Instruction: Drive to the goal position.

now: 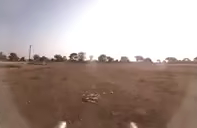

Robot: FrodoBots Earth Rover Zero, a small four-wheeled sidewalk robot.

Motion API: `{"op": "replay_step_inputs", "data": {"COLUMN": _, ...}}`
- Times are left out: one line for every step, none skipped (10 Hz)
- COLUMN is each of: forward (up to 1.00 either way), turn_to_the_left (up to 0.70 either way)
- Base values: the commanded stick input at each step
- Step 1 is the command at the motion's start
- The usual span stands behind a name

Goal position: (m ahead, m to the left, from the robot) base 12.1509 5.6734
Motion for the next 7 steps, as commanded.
{"op": "replay_step_inputs", "data": {"forward": 0.7, "turn_to_the_left": 0.0}}
{"op": "replay_step_inputs", "data": {"forward": 0.7, "turn_to_the_left": 0.0}}
{"op": "replay_step_inputs", "data": {"forward": 0.7, "turn_to_the_left": 0.0}}
{"op": "replay_step_inputs", "data": {"forward": 0.7, "turn_to_the_left": 0.0}}
{"op": "replay_step_inputs", "data": {"forward": 0.7, "turn_to_the_left": 0.0}}
{"op": "replay_step_inputs", "data": {"forward": 0.7, "turn_to_the_left": 0.0}}
{"op": "replay_step_inputs", "data": {"forward": 0.7, "turn_to_the_left": 0.0}}
